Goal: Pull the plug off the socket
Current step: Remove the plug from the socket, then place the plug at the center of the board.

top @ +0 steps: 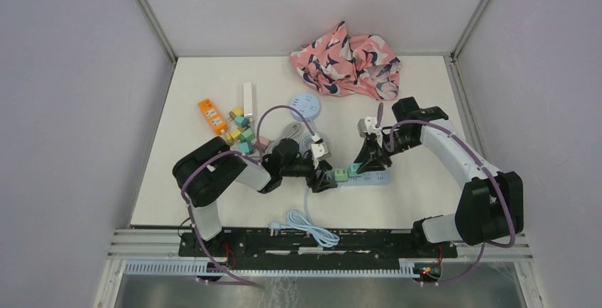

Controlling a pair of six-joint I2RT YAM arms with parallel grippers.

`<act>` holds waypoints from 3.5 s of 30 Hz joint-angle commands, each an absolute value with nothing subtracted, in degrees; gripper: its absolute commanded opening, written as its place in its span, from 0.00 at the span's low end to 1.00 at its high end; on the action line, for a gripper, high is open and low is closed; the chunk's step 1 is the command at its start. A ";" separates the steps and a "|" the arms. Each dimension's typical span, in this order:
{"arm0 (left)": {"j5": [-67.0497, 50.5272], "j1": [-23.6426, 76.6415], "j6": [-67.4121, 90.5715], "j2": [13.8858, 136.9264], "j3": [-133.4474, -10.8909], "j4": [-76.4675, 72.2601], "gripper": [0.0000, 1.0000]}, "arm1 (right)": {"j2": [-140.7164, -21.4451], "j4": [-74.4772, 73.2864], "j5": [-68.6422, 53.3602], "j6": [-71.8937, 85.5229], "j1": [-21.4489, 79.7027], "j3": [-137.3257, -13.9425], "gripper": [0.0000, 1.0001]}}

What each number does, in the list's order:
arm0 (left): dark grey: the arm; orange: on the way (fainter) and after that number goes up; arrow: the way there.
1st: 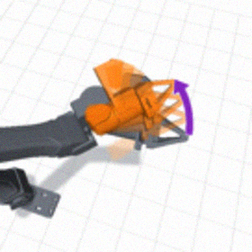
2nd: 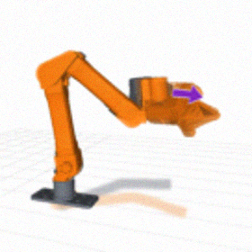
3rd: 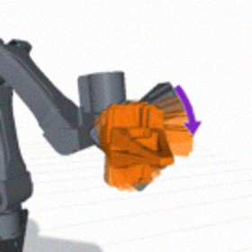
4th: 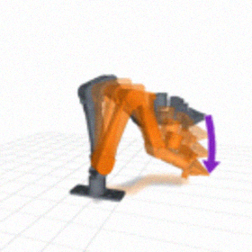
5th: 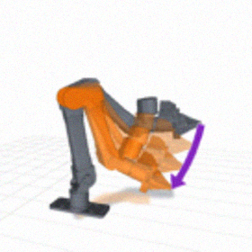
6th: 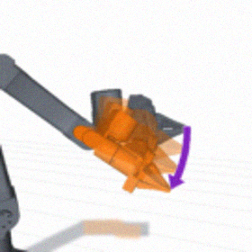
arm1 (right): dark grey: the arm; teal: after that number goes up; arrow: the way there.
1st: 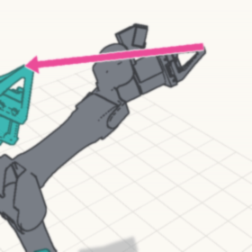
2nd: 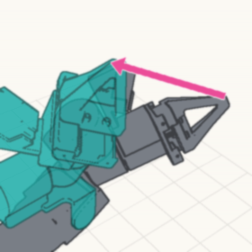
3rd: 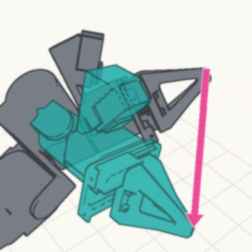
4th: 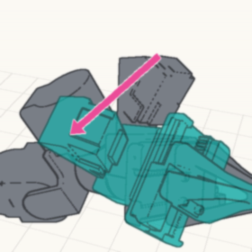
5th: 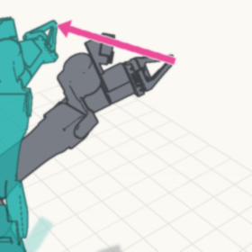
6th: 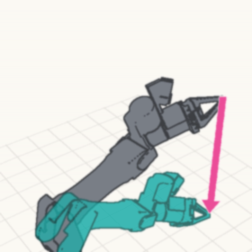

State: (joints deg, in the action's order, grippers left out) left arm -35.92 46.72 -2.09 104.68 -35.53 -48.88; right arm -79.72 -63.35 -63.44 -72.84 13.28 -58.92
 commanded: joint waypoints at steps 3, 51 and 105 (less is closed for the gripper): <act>-27.80 46.31 5.56 95.69 -29.54 -57.22 0.82 | -78.67 -61.82 -69.49 -61.45 11.57 -61.51 0.00; 32.70 64.91 27.90 88.49 -63.47 4.20 0.85 | -93.08 -27.73 -67.50 9.89 8.50 -60.51 0.02; 48.27 55.22 30.63 89.81 -59.69 15.13 0.03 | -90.95 -29.09 -66.02 5.22 8.35 -60.70 0.56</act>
State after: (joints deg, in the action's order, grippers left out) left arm 43.75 59.92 24.45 92.82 -60.64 12.12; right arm -92.82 -29.47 -65.73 6.13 8.49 -58.39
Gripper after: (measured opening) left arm 0.511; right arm 0.566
